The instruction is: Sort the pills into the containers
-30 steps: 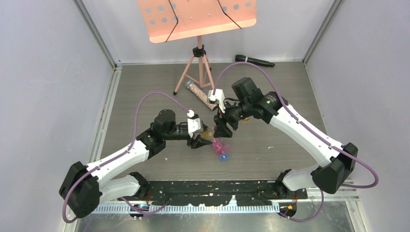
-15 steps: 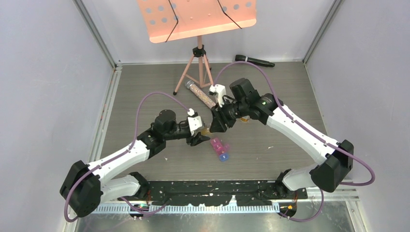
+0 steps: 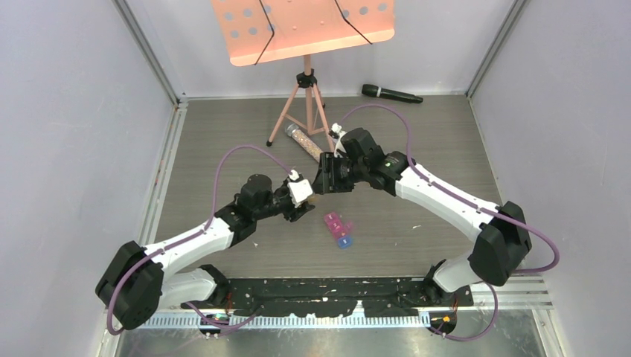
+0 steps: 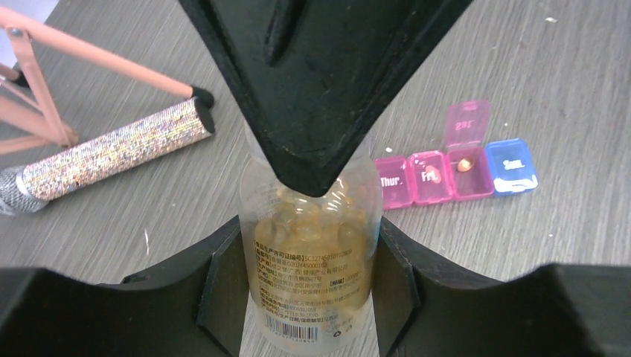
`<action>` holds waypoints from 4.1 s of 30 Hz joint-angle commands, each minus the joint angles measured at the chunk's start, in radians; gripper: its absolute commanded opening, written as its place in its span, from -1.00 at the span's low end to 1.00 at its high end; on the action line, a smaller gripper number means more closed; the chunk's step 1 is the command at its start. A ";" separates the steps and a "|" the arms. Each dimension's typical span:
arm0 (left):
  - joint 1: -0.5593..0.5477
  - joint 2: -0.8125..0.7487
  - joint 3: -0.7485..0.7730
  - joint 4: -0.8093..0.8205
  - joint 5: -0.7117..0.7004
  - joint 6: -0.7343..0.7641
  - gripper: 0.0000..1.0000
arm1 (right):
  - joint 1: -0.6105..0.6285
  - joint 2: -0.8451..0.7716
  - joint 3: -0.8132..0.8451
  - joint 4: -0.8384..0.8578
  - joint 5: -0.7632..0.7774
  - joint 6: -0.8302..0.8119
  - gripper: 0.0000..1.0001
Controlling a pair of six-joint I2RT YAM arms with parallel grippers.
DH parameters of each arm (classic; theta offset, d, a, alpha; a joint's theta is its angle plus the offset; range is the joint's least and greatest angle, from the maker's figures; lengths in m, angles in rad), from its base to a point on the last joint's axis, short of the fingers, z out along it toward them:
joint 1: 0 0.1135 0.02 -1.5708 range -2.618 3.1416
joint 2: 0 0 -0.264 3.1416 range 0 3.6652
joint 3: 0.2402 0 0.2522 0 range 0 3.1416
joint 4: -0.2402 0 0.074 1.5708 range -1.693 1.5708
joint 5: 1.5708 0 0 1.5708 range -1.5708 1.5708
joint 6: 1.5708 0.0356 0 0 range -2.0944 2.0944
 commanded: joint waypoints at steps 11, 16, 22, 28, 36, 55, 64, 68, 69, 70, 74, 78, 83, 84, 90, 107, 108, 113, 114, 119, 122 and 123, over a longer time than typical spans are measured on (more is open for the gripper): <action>0.002 -0.031 0.020 0.221 0.035 -0.084 -1.00 | -0.066 -0.116 0.038 0.112 -0.050 -0.119 0.93; 0.008 -0.037 0.043 0.209 0.136 -0.120 -1.00 | -0.073 -0.214 0.017 0.120 -0.137 -0.282 0.94; 0.008 -0.022 0.140 0.037 0.314 -0.082 -1.00 | -0.072 -0.283 -0.055 0.137 -0.234 -0.486 0.89; 0.009 0.007 0.228 -0.156 0.449 0.008 -1.00 | -0.072 -0.299 -0.044 0.021 -0.236 -0.700 0.71; 0.015 0.024 0.272 -0.213 0.479 0.037 -1.00 | -0.073 -0.290 0.000 -0.045 -0.258 -0.676 0.25; 0.015 0.057 0.210 -0.011 0.277 -0.020 -1.00 | 0.043 -0.128 -0.027 0.031 0.295 0.058 -0.86; 0.016 0.071 0.132 0.112 0.184 -0.039 -1.00 | 0.082 -0.079 0.038 0.025 0.512 0.239 0.07; 0.016 0.062 0.092 0.171 0.171 -0.064 -1.00 | 0.033 -0.130 0.007 0.111 0.435 0.221 0.40; 0.018 0.062 0.086 0.178 0.172 -0.069 -1.00 | 0.023 -0.140 0.001 0.121 0.409 0.217 0.49; 0.019 0.063 0.084 0.180 0.172 -0.073 -1.00 | 0.003 -0.158 -0.006 0.137 0.395 0.204 0.53; 0.027 0.056 0.079 0.184 0.195 -0.101 -1.00 | -0.035 -0.214 -0.020 0.184 0.311 0.117 0.88; 0.039 0.040 0.074 0.191 0.245 -0.125 -1.00 | -0.063 -0.271 -0.032 0.211 0.212 -0.018 0.96; 0.055 0.039 0.093 0.129 0.378 -0.111 -1.00 | -0.121 -0.343 -0.080 0.243 -0.023 -0.310 0.96; 0.058 0.045 0.101 0.112 0.401 -0.107 -1.00 | -0.127 -0.350 -0.093 0.232 -0.078 -0.355 0.96; 0.064 0.080 0.168 0.010 0.526 -0.089 -1.00 | -0.130 -0.319 -0.072 0.097 -0.323 -0.633 0.97; 0.065 0.091 0.202 -0.061 0.538 -0.062 -1.00 | -0.115 -0.217 -0.071 0.061 -0.459 -0.774 0.63; 0.064 0.092 0.203 -0.058 0.537 -0.064 -1.00 | -0.112 -0.214 -0.070 0.058 -0.454 -0.776 0.62; 0.064 0.099 0.215 -0.058 0.535 -0.067 -1.00 | -0.097 -0.195 -0.074 0.051 -0.388 -0.792 0.59; 0.064 0.099 0.216 -0.058 0.535 -0.066 -1.00 | -0.096 -0.195 -0.076 0.053 -0.378 -0.792 0.58; 0.064 0.101 0.222 -0.057 0.524 -0.066 -1.00 | -0.086 -0.200 -0.080 0.082 -0.346 -0.756 0.29; 0.064 0.101 0.222 -0.047 0.501 -0.072 -1.00 | -0.072 -0.213 -0.106 0.150 -0.311 -0.690 0.11; 0.064 0.102 0.222 -0.032 0.488 -0.080 -1.00 | -0.054 -0.225 -0.118 0.172 -0.295 -0.640 0.09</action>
